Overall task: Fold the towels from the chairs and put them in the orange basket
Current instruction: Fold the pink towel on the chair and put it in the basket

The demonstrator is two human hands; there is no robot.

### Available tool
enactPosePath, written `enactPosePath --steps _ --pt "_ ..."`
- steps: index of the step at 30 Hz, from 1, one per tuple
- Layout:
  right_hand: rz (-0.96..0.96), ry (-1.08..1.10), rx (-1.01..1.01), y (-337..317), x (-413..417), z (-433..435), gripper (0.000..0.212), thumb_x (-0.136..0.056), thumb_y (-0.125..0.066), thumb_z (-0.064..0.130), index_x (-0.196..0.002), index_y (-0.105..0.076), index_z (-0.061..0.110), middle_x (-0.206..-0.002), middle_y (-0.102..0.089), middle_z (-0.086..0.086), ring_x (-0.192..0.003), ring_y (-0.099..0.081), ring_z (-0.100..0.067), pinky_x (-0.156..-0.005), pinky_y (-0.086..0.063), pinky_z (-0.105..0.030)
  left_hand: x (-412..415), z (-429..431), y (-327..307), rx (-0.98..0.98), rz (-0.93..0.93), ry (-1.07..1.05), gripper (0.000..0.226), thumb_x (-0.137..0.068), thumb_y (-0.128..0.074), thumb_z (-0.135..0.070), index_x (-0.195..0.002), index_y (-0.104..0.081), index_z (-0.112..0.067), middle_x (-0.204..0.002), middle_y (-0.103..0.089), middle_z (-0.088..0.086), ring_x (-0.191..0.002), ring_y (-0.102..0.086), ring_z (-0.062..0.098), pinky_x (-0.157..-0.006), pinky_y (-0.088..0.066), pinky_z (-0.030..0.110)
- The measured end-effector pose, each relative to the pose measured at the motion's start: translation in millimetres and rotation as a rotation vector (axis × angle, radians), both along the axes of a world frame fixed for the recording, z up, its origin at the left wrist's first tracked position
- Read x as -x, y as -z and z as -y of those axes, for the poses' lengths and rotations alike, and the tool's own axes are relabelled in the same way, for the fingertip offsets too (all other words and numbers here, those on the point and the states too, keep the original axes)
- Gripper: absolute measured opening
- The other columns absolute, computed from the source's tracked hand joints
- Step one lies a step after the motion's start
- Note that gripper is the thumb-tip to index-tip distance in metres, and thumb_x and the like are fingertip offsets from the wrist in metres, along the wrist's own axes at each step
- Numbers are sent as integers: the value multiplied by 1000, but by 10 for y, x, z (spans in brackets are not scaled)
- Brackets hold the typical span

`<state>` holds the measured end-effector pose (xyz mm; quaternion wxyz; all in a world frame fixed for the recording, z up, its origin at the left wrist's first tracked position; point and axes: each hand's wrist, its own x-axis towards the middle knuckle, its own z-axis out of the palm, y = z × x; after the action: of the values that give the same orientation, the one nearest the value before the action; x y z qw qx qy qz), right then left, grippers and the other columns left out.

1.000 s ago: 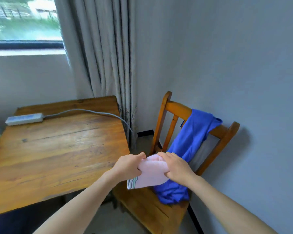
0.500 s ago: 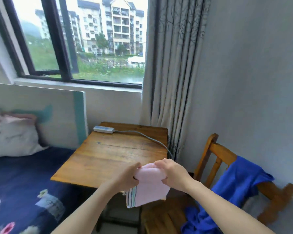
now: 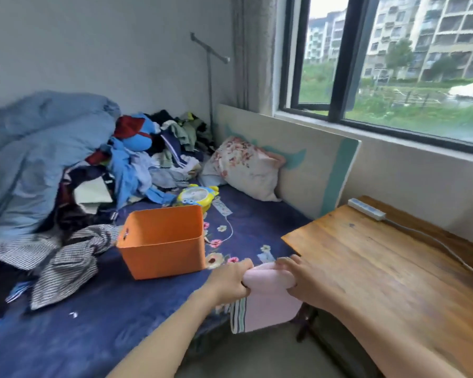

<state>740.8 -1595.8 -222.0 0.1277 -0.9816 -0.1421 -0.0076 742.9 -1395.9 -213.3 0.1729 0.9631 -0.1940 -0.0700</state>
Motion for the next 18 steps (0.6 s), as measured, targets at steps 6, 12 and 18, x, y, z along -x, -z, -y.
enactPosePath --steps 6,12,18 --pt "-45 -296 8 -59 -323 -1751 58 -85 -58 17 -136 -37 33 -136 -46 6 -121 -46 -19 -95 -45 -31 181 -1687 102 9 34 -313 31 -76 -54 -21 -107 -51 -20 -104 -67 10 -100 -59 34 -65 -37 32" --pt "-47 -459 41 -35 -398 -3188 59 -81 -55 17 -135 -37 32 -130 -48 4 -120 -45 -18 -86 -39 -28 354 -3146 123 209 -57 -513 30 -62 -55 -21 -92 -55 -25 -88 -67 -3 -86 -61 22 -68 -46 32" --pt "-128 -489 -53 -56 -465 -3798 59 -77 -61 18 -132 -44 28 -128 -52 5 -119 -47 -15 -84 -37 -24 505 -3839 189 741 -85 -624 25 -54 -70 -23 -77 -62 -28 -69 -64 -12 -67 -56 2 -67 -47 24"
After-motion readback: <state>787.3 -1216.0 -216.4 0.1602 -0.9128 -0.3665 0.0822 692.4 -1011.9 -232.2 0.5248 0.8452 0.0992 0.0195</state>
